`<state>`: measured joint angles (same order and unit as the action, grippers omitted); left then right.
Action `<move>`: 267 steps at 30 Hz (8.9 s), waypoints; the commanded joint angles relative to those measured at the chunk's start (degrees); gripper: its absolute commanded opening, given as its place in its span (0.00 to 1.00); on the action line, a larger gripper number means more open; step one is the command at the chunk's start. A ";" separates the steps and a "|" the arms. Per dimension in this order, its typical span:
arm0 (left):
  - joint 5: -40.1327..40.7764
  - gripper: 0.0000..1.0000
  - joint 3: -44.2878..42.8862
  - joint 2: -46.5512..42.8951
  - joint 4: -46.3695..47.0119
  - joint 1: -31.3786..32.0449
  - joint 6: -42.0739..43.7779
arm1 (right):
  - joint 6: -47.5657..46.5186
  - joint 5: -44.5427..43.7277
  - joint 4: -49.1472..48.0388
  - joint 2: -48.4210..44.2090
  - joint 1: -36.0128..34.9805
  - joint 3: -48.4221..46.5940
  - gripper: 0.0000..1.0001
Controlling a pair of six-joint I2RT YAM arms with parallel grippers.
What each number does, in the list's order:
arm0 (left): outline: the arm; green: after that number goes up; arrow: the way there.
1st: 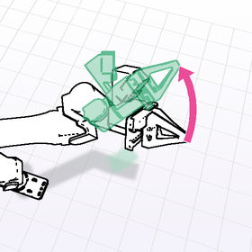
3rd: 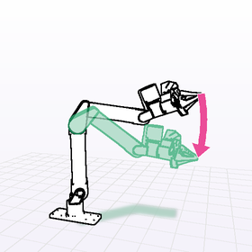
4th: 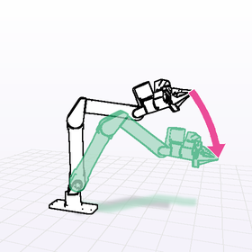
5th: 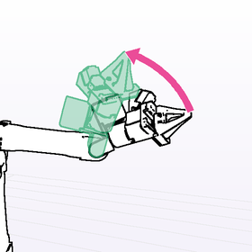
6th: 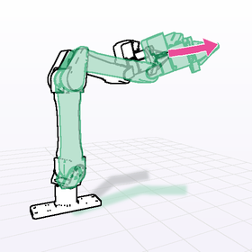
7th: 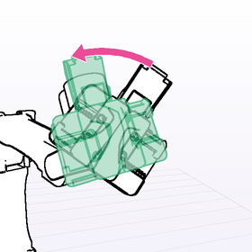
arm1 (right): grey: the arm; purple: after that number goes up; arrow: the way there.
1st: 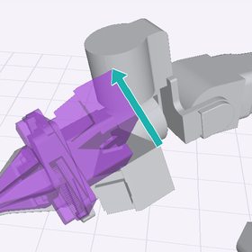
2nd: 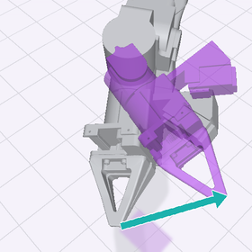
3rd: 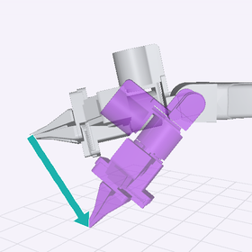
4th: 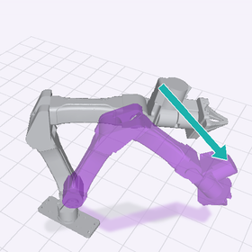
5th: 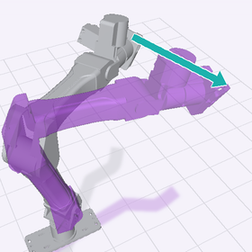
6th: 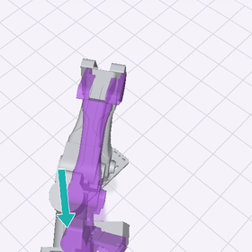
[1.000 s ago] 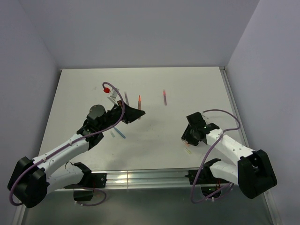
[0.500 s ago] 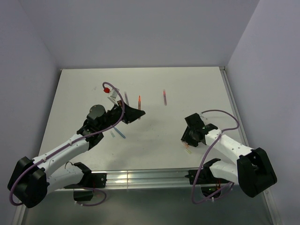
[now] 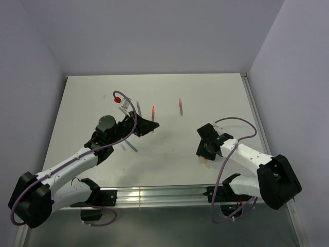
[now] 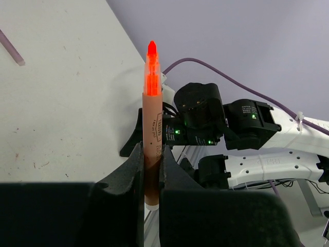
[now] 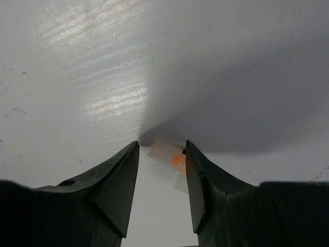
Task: Insert the pens into the pen caps
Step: Insert the pen cap onto the pen.
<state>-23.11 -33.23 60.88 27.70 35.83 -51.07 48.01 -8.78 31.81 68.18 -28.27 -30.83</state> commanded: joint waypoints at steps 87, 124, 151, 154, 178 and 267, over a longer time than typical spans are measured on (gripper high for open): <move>-5.45 0.00 3.62 20.68 16.59 6.27 0.09 | -9.42 17.56 -21.70 20.42 7.88 -26.03 0.00; -7.03 0.00 -15.55 18.75 -2.39 6.18 10.11 | -10.48 31.10 -31.02 -1.30 7.62 -30.43 0.00; -5.45 0.00 -16.25 17.08 -3.97 6.18 11.78 | -10.48 31.89 -29.97 2.30 4.63 -31.31 0.00; -5.19 0.00 -16.25 16.81 -4.06 6.18 11.96 | -10.57 31.72 -29.88 2.39 4.46 -31.22 0.00; -4.57 0.00 -15.81 16.99 -4.24 6.09 12.13 | -10.48 30.40 -29.35 1.69 4.28 -31.48 0.00; -2.11 0.00 -15.02 16.46 -4.77 6.27 12.93 | -9.34 30.66 -30.41 1.95 3.40 -29.64 0.00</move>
<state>-25.78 -46.96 79.33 21.47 41.89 -39.62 38.52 21.43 3.49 69.91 -23.88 -59.88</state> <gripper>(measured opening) 0.117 0.216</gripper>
